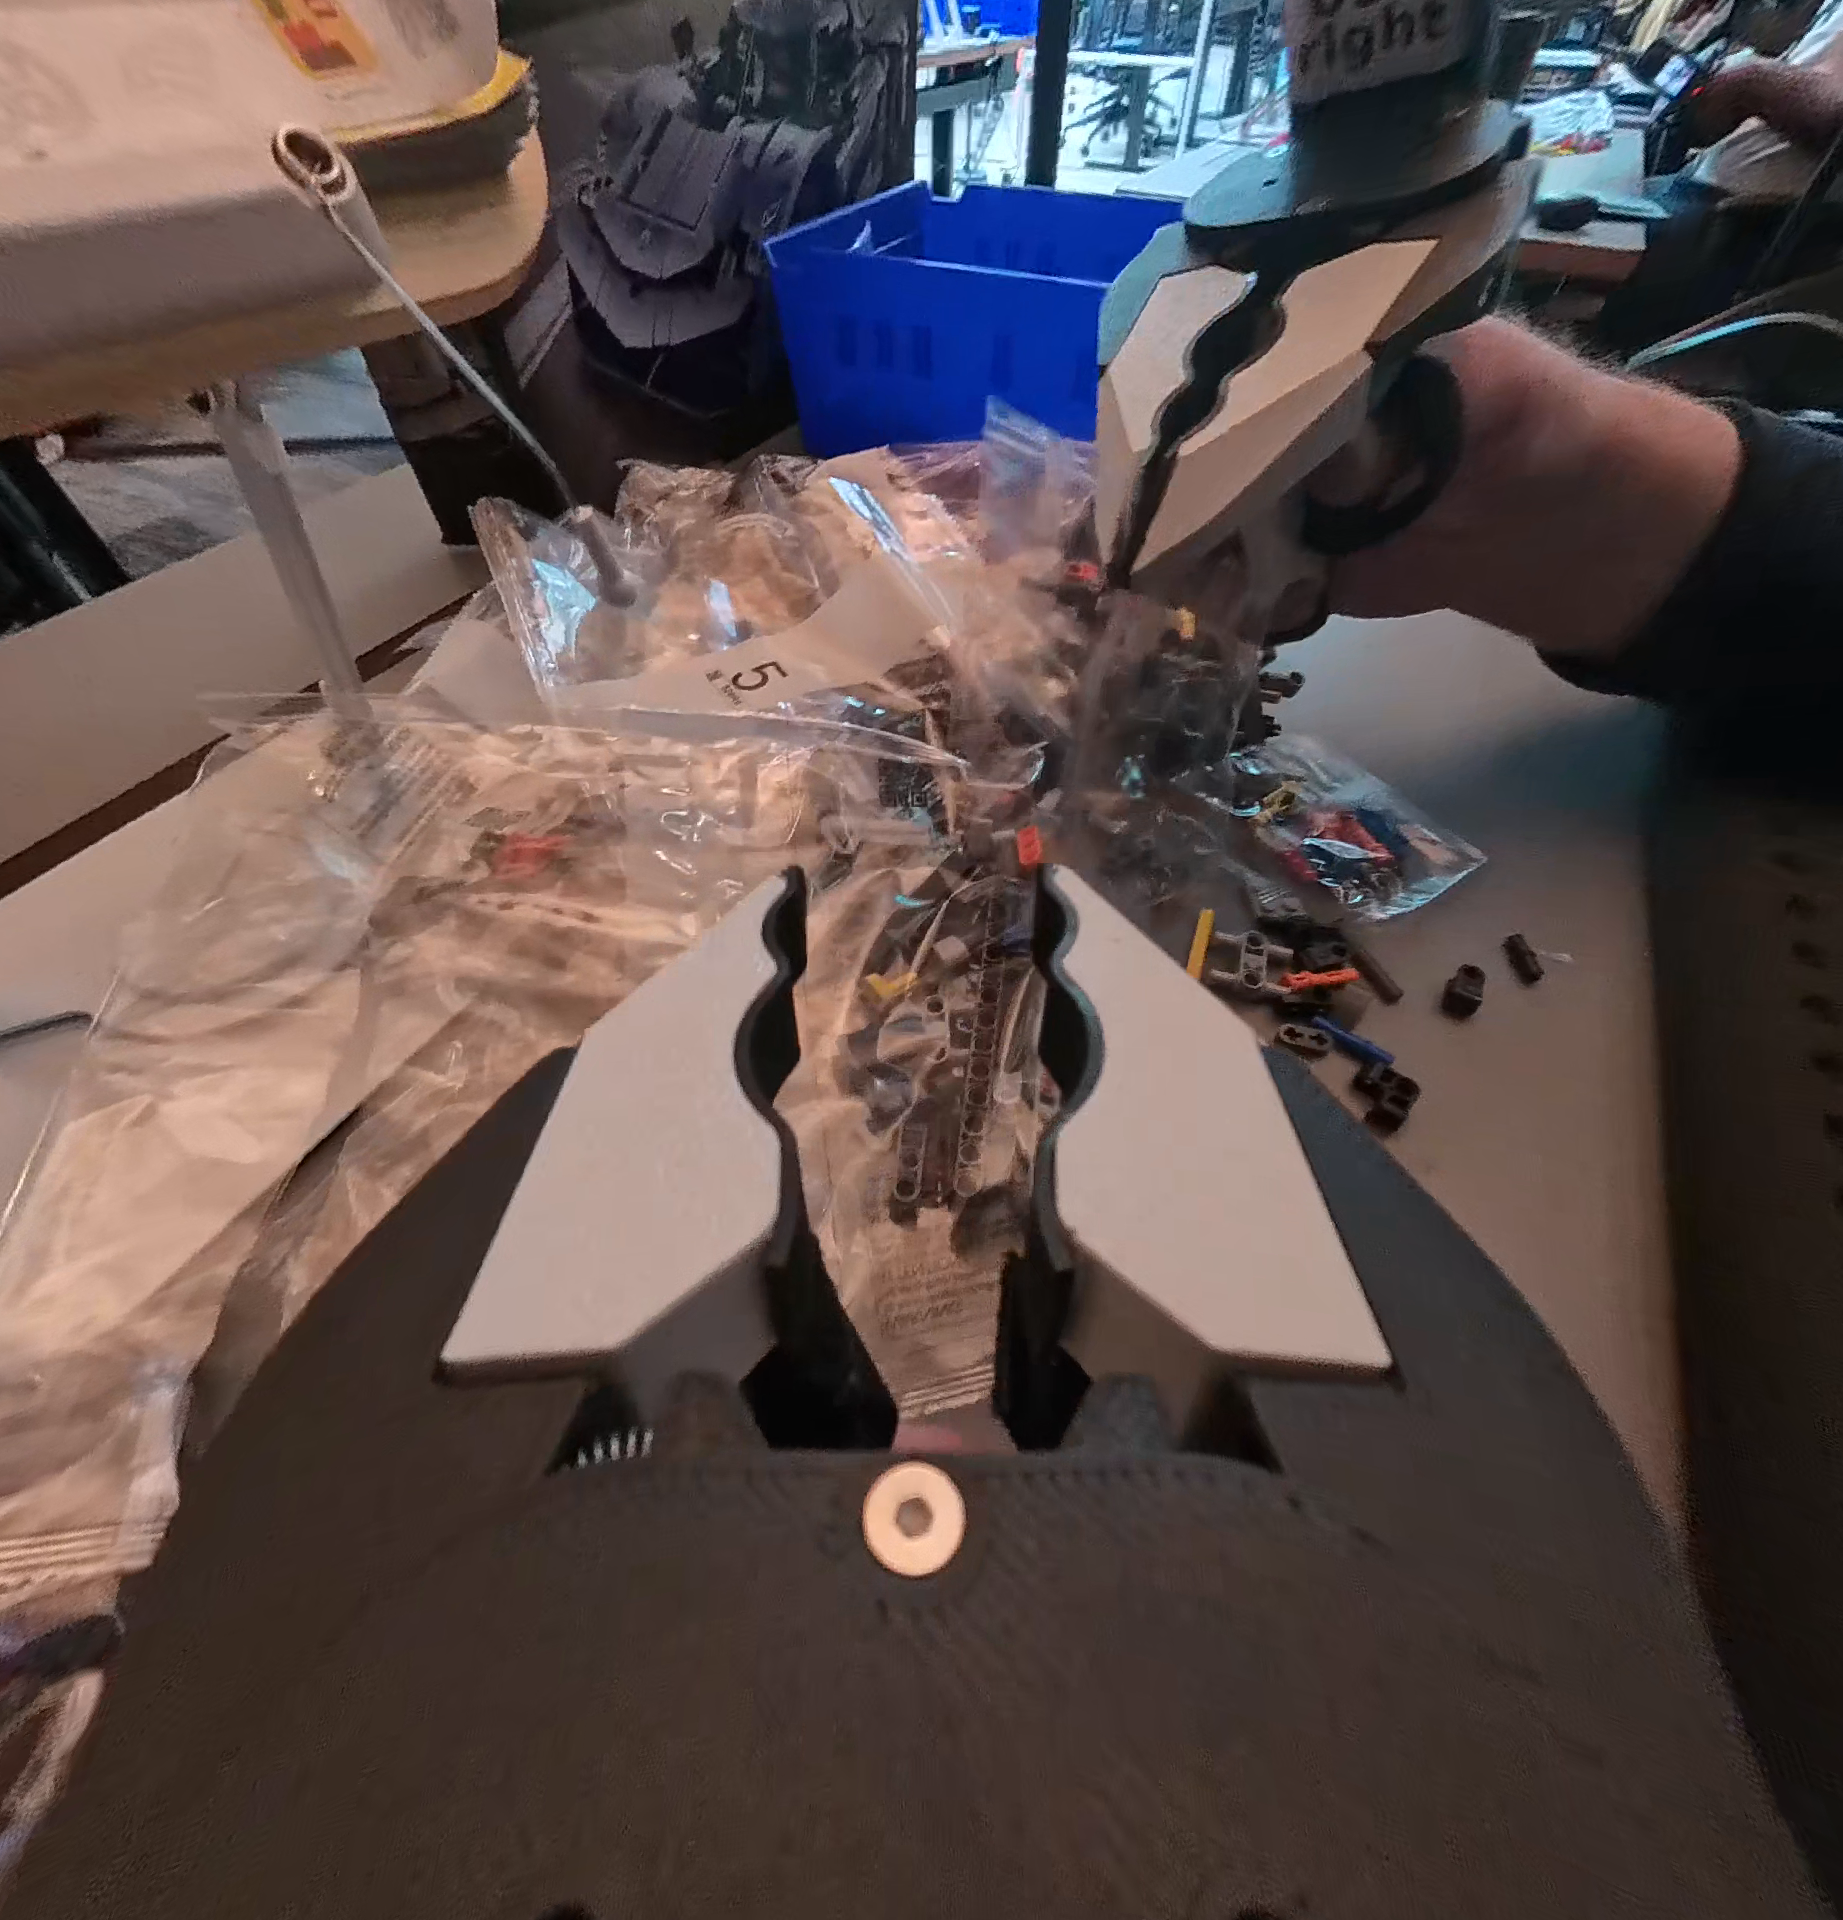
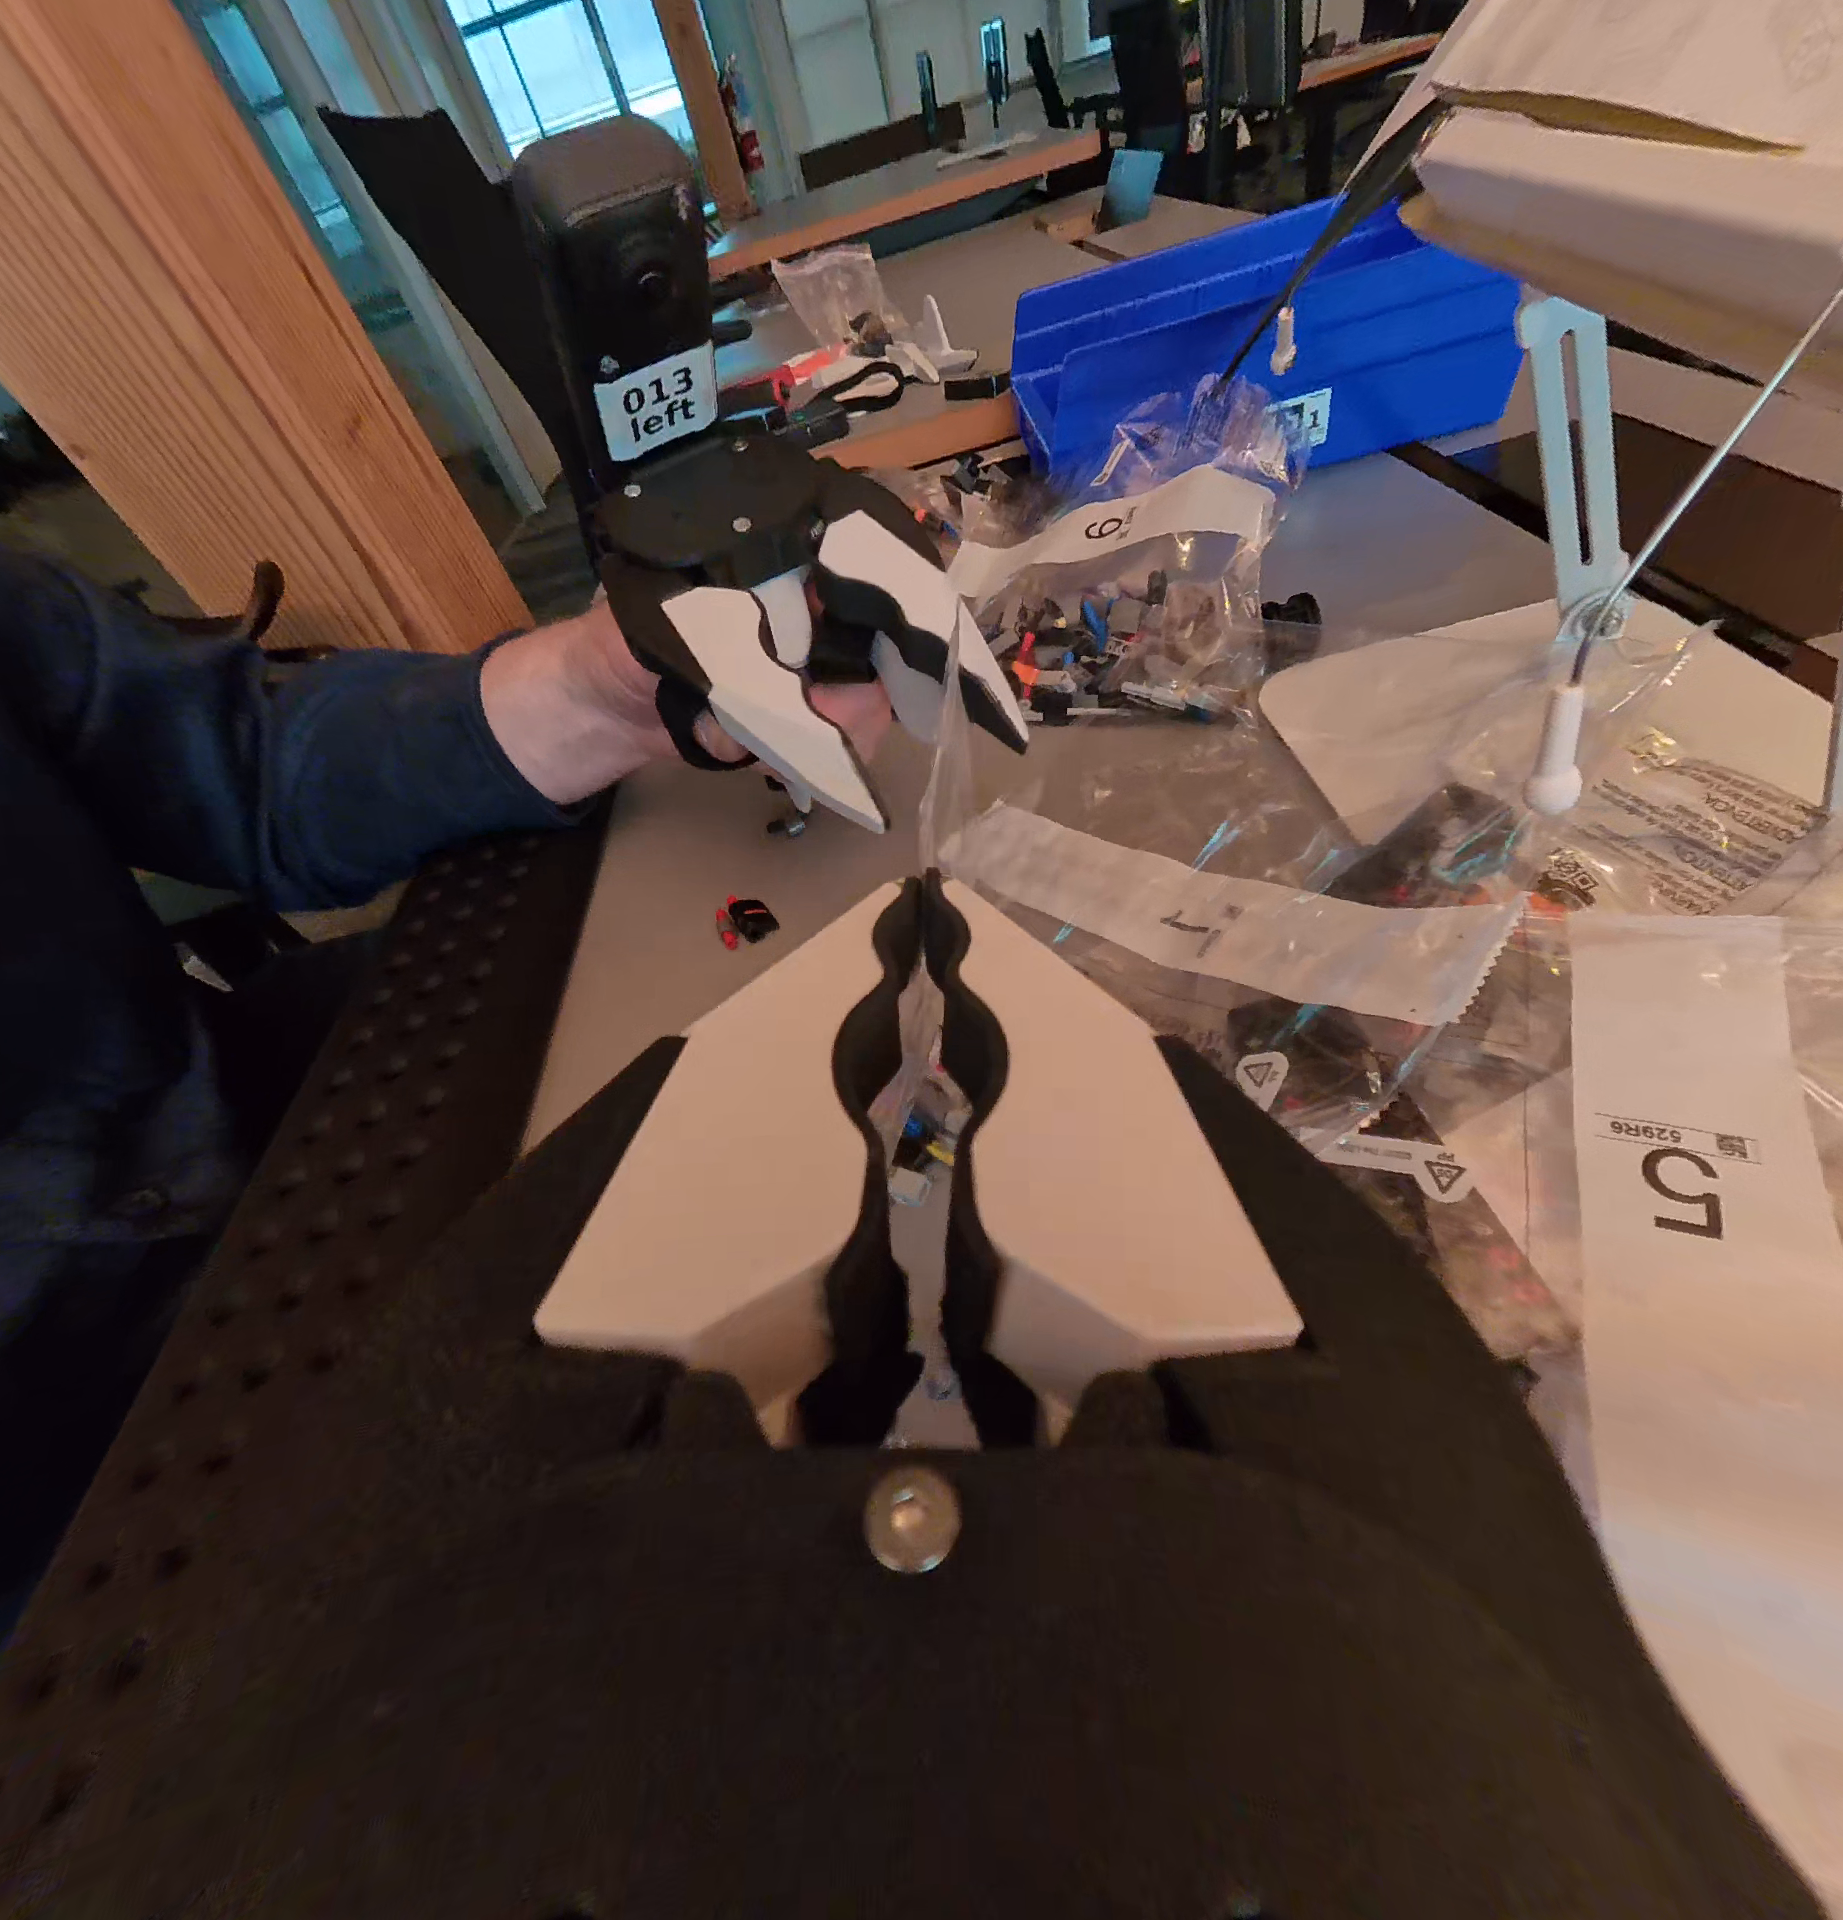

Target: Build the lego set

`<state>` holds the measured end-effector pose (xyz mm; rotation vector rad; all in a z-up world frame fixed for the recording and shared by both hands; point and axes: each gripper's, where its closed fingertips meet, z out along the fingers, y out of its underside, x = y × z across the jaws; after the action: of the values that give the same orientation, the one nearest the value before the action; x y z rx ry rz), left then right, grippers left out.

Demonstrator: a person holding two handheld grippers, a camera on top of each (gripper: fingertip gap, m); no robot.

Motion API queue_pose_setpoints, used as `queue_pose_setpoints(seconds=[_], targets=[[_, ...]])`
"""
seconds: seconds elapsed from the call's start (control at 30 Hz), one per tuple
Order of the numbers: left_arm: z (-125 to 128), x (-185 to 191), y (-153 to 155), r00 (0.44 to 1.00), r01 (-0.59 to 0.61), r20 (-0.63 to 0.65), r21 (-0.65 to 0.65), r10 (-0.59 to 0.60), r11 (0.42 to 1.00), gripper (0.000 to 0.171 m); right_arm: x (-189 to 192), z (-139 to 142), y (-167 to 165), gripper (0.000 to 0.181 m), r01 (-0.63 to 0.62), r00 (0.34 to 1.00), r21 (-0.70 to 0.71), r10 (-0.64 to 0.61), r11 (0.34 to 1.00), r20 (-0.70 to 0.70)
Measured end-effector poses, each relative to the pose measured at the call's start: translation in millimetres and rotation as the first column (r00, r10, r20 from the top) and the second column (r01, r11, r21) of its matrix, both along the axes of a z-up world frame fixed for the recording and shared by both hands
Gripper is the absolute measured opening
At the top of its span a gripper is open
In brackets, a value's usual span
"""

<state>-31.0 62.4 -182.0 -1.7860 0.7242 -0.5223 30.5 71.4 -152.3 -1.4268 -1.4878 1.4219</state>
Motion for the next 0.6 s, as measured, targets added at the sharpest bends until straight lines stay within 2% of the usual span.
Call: queue_pose_setpoints(seconds=[0.2,0.27,0.3,0.43,0.6], targets=[[1.0,20.1,-8.9,0.995,0.092,0.03,0.007,-0.092,0.996,0.038,-1.0,7.2,-5.8,0.0,-0.026,0.999,-0.024,0.025,0.999,-0.038],[4.1,26.5,-11.7,0.992,0.119,0.05,0.026,-0.12,0.993,0.02,-2.1,7.1,-9.1,0.0,-0.039,0.998,-0.019,0.038,0.999,-0.042],[5.5,26.6,-11.3,0.992,0.115,0.047,0.041,-0.117,0.992,0.002,-2.4,7.1,-10.7,0.0,-0.045,0.998,-0.011,0.044,0.999,-0.043],[10.6,19.3,-8.3,0.997,0.077,-0.002,0.104,-0.077,0.992,0.0,-0.6,12.7,-16.5,0.0,-0.062,0.996,0.051,0.065,0.997,-0.066],[17.4,10.6,-3.8,0.999,0.032,0.033,0.123,-0.036,0.992,0.0,0.7,18.5,-32.7,0.0,-0.114,0.988,0.145,0.128,0.983,-0.085]])
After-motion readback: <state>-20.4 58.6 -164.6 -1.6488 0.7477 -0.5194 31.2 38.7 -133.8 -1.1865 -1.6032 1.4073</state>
